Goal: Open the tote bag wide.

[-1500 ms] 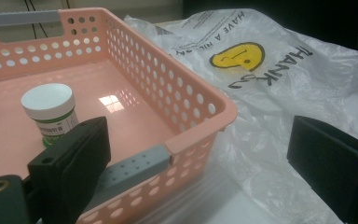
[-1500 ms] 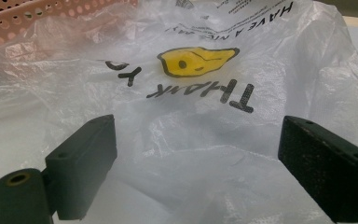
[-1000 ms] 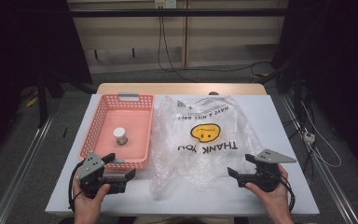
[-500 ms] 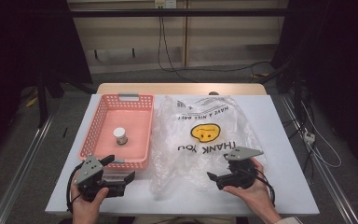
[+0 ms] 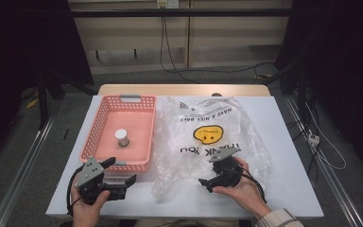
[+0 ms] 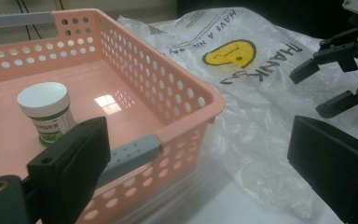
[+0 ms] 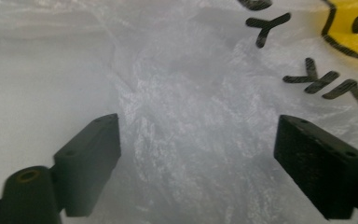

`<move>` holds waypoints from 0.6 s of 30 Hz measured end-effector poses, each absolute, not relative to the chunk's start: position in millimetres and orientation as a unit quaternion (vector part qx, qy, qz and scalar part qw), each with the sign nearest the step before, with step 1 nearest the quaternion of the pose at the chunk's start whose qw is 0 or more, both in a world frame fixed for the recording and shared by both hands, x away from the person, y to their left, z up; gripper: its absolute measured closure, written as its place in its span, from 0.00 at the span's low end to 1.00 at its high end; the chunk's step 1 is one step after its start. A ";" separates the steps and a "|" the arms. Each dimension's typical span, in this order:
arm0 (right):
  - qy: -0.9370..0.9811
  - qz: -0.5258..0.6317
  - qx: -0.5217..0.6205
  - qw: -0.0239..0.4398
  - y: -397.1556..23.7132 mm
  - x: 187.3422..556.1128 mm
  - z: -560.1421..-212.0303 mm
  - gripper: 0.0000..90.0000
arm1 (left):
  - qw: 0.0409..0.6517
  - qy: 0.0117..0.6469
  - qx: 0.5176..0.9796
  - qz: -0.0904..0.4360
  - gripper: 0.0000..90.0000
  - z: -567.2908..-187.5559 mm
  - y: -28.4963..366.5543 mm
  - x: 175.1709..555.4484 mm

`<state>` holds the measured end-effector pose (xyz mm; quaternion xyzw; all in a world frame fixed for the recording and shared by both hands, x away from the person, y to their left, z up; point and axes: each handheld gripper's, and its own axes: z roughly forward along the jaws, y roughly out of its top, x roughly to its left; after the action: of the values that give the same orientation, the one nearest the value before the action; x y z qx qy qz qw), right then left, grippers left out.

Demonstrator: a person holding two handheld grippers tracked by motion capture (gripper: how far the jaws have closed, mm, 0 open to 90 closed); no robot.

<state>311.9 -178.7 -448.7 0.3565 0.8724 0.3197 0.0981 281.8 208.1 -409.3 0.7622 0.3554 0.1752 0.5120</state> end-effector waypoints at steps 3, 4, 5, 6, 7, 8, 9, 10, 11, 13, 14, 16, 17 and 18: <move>0.877 0.314 0.349 0.100 -177.2 310.3 -452.6 0.19 | 0.508 0.353 0.765 0.176 0.06 -409.4 207.3 281.9; 0.878 0.311 0.348 0.102 -176.2 309.9 -453.5 0.19 | 0.508 0.353 0.766 0.176 0.06 -409.4 207.1 281.9; 0.883 0.305 0.343 0.102 -175.2 310.4 -455.7 0.22 | 0.509 0.353 0.765 0.175 0.06 -409.4 207.0 281.7; 0.883 0.305 0.343 0.102 -175.2 310.4 -455.7 0.22 | 0.510 0.352 0.765 0.176 0.06 -409.3 207.1 281.9; 0.881 0.307 0.345 0.099 -175.1 310.9 -456.9 0.22 | 0.510 0.352 0.765 0.175 0.06 -409.3 207.2 281.9; 0.881 0.307 0.348 0.097 -175.7 311.6 -456.7 0.24 | 0.510 0.353 0.765 0.175 0.06 -409.3 207.4 281.9; 0.879 0.309 0.351 0.097 -176.2 312.4 -456.9 0.26 | 0.509 0.352 0.765 0.176 0.06 -409.3 207.6 282.1; 0.878 0.309 0.353 0.097 -177.5 313.3 -456.5 0.30 | 0.509 0.353 0.765 0.175 0.06 -409.4 207.7 282.1; 0.875 0.311 0.358 0.097 -179.7 314.8 -456.1 0.37 | 0.510 0.353 0.765 0.174 0.06 -409.4 207.8 282.0; 0.874 0.312 0.360 0.097 -180.6 315.6 -455.7 0.40 | 0.510 0.353 0.764 0.175 0.06 -409.4 207.8 281.9; 0.873 0.310 0.362 0.100 -181.2 316.4 -455.4 0.43 | 0.510 0.353 0.765 0.174 0.06 -409.4 207.9 282.1; 0.872 0.309 0.367 0.100 -181.6 317.6 -454.6 0.49 | 0.509 0.353 0.765 0.175 0.06 -409.5 207.9 282.2; 0.871 0.306 0.371 0.101 -182.5 319.0 -453.7 0.55 | 0.509 0.354 0.765 0.175 0.06 -409.5 207.8 282.2; 0.871 0.306 0.371 0.101 -182.5 319.0 -453.7 0.55 | 0.509 0.355 0.765 0.174 0.06 -409.5 207.6 282.1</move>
<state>319.0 -182.5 -453.7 0.3710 0.8708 0.3065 0.1007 282.1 207.6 -409.5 0.7645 0.3549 0.1740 0.5091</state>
